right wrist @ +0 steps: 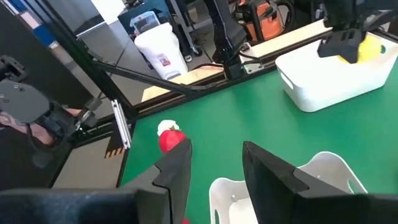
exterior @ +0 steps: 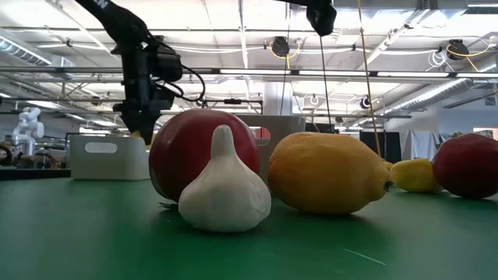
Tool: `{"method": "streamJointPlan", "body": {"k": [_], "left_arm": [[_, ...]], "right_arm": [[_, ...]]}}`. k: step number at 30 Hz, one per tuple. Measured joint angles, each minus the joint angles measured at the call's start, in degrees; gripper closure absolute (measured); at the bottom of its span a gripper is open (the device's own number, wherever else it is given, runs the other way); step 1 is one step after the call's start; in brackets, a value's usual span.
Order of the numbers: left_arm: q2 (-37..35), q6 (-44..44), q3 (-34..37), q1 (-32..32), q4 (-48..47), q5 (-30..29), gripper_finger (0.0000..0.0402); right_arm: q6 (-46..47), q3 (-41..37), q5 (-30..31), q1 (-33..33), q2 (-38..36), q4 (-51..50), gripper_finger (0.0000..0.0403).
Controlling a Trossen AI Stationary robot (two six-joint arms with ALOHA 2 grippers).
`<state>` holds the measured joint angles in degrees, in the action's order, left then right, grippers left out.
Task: Sort produce into baskets
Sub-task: Put the lemon into the white bin
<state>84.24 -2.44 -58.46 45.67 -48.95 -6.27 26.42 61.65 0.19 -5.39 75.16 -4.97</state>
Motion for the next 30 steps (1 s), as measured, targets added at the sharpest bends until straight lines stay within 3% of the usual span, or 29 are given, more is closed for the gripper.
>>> {"method": "streamJointPlan", "body": {"k": [6,15,23,30], "left_arm": [[0.2,0.2,0.0,0.0,0.2,1.7,0.0176],[0.2,1.3,0.0,0.0,0.0,1.7,0.0093],[-0.4,-0.1,-2.1,-1.6,-1.5,3.2,0.0086],[-3.1,-0.1,-4.9,-7.3,-1.4,6.1,0.0086]], "right_arm": [[1.6,0.0,0.0,-0.3,0.0,-0.1,0.0268],[1.5,0.0,0.1,-0.3,0.0,-0.1,0.0268],[1.5,0.0,0.1,-0.3,0.0,-0.1,0.0268],[1.4,0.0,0.1,-0.3,0.0,-0.1,0.0268]]}}
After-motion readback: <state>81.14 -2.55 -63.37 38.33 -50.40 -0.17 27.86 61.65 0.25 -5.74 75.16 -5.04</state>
